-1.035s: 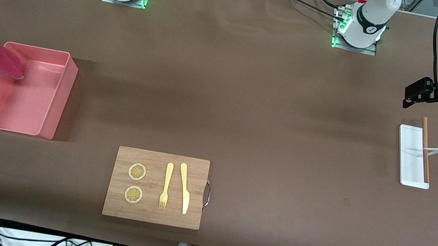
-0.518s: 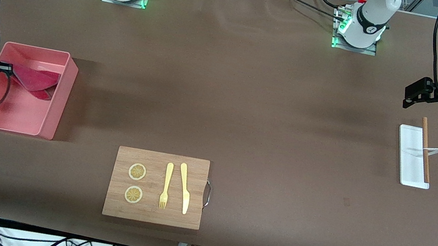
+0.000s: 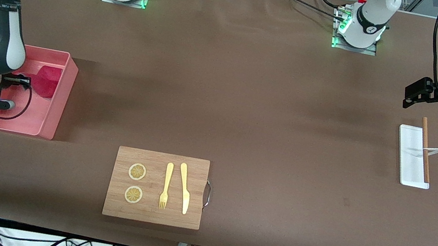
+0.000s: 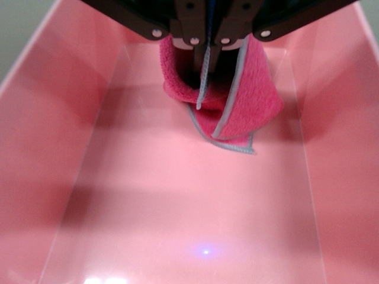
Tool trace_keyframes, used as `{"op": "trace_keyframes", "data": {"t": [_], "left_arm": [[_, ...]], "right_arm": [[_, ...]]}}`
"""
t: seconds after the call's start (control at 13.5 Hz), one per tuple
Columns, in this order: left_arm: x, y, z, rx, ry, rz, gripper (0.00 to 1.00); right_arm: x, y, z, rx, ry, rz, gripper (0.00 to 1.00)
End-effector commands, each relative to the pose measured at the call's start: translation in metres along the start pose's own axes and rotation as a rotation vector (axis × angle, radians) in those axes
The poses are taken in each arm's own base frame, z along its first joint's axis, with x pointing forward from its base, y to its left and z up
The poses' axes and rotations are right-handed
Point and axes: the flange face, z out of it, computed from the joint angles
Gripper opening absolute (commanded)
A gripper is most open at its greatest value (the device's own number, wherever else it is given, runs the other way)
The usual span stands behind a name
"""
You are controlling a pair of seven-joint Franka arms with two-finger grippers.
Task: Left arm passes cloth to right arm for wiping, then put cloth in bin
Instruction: 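Open the right gripper to drop the cloth into the bin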
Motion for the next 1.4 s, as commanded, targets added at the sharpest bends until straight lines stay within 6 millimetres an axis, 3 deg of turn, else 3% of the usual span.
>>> {"op": "trace_keyframes", "data": {"t": [0.0, 0.07, 0.15, 0.3, 0.52, 0.67, 0.96, 1.11, 1.18, 1.33], "left_arm": [[-0.003, 0.001, -0.006, -0.015, 0.011, -0.002, 1.0], [-0.003, 0.001, -0.006, -0.015, 0.011, -0.002, 1.0], [-0.003, 0.001, -0.006, -0.015, 0.011, -0.002, 1.0], [-0.003, 0.001, -0.006, -0.015, 0.011, -0.002, 1.0], [-0.003, 0.001, -0.006, -0.015, 0.011, -0.004, 1.0], [-0.003, 0.001, -0.006, -0.015, 0.011, -0.004, 1.0], [-0.003, 0.001, -0.006, -0.015, 0.011, -0.004, 1.0], [-0.003, 0.001, -0.006, -0.015, 0.011, -0.004, 1.0], [-0.003, 0.001, -0.006, -0.015, 0.011, -0.004, 1.0], [-0.003, 0.001, -0.006, -0.015, 0.011, -0.004, 1.0]], "right_arm": [[0.002, 0.007, 0.02, 0.012, 0.04, 0.013, 0.67], [0.004, 0.008, 0.014, 0.006, 0.062, 0.014, 1.0], [0.003, 0.009, 0.004, 0.005, 0.078, 0.021, 1.0], [-0.005, 0.011, -0.034, 0.001, 0.125, 0.021, 1.0], [-0.026, 0.011, -0.106, 0.008, 0.138, 0.025, 1.0], [-0.039, -0.003, -0.154, 0.02, 0.135, 0.01, 1.0], [-0.07, -0.062, -0.222, 0.038, 0.158, 0.089, 1.0], [-0.097, -0.084, -0.261, 0.054, 0.21, 0.09, 1.0], [-0.108, -0.105, -0.28, 0.051, 0.245, 0.057, 1.0], [-0.121, -0.117, -0.294, 0.04, 0.257, 0.028, 1.0]]}}
